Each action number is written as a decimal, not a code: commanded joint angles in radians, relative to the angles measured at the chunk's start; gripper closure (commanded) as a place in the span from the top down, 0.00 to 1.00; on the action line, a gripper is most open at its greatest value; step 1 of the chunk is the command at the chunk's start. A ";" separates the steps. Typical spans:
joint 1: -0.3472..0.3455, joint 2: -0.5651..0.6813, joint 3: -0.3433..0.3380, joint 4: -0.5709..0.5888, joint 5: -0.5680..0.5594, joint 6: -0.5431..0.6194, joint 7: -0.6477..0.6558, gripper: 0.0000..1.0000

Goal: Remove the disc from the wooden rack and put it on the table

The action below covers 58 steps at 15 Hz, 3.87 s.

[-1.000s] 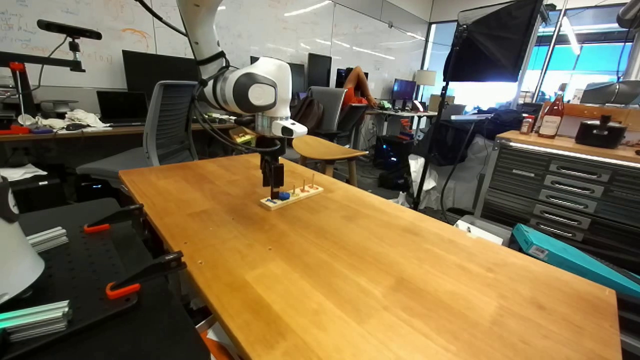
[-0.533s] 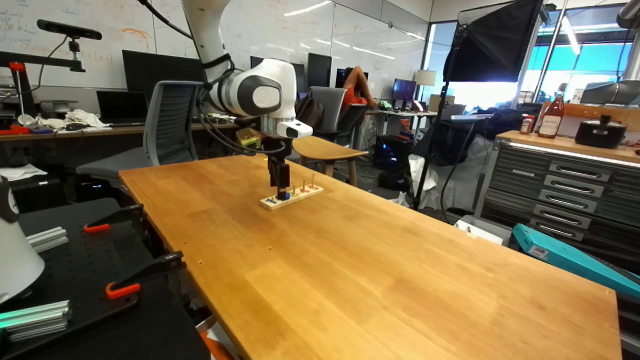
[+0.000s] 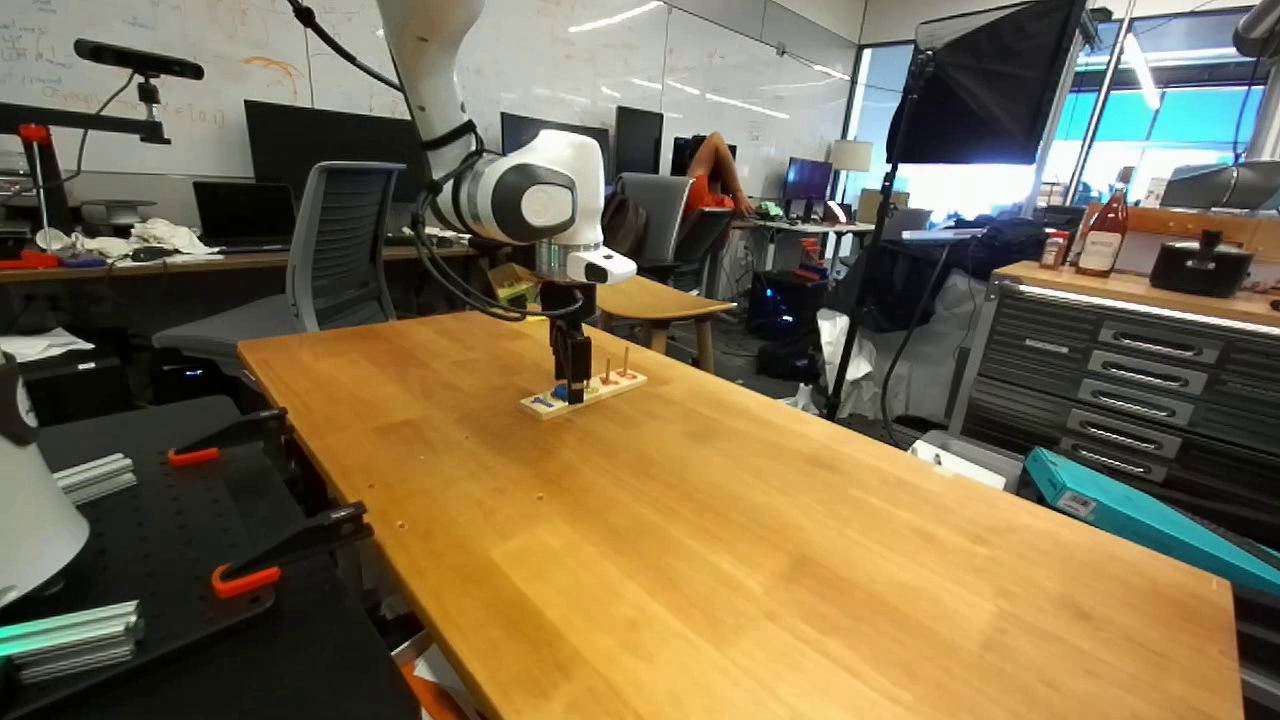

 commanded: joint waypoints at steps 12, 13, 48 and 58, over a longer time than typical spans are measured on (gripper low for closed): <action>0.085 0.024 -0.081 0.051 -0.015 -0.046 0.044 0.96; 0.087 0.021 -0.078 0.046 -0.012 -0.051 0.043 0.99; 0.103 0.028 -0.072 0.115 -0.021 -0.145 0.094 1.00; 0.090 0.059 -0.078 0.130 -0.022 -0.134 0.089 0.85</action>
